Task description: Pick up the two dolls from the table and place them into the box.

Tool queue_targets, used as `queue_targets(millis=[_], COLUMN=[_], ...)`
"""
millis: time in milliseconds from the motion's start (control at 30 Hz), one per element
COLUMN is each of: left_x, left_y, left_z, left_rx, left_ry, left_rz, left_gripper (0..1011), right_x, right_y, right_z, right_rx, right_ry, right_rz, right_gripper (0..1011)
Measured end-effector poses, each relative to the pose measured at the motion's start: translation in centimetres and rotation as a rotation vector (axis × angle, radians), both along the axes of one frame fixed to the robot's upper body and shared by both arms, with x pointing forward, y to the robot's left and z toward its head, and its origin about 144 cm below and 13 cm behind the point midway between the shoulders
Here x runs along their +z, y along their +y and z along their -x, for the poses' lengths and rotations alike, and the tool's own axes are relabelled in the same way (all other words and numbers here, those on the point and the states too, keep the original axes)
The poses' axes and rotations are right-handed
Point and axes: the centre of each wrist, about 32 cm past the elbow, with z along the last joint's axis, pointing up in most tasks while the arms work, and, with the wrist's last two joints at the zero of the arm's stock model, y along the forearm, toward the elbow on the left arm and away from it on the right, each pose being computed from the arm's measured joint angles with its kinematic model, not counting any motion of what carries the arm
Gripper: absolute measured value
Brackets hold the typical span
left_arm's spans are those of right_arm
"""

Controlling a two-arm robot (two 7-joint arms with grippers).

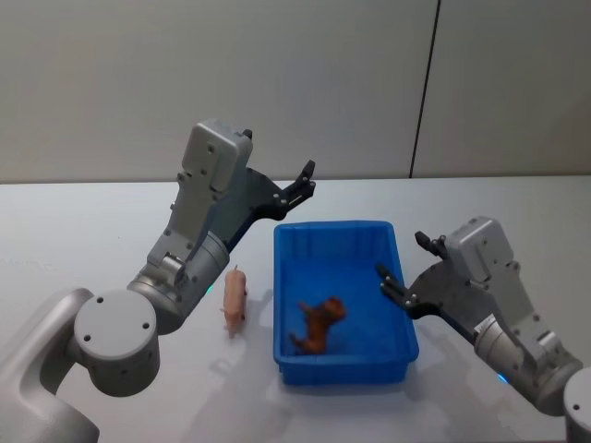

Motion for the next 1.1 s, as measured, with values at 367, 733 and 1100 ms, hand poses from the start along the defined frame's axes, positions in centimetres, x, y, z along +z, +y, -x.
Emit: queue_targets(millis=[367,733,1100], left_x=[0.0,0.0,0.0], left_y=[0.0,0.0,0.0], left_z=[0.0,0.0,0.0], left_rx=[0.000,0.000,0.000], left_ry=[0.000,0.000,0.000], left_rz=[0.000,0.000,0.000], left_gripper=[1001,1001,1001], right_x=[-0.4,-1.2,-2.1], right_y=[-0.6,-2.1,-4.4], right_z=[0.1,0.6,0.9], right_rx=[-0.071,-0.207,-0.366], right_ry=[0.051,0.088,0.154], right_rz=[-0.016,-0.042,-0.043], right_gripper=[1000,1001,1001])
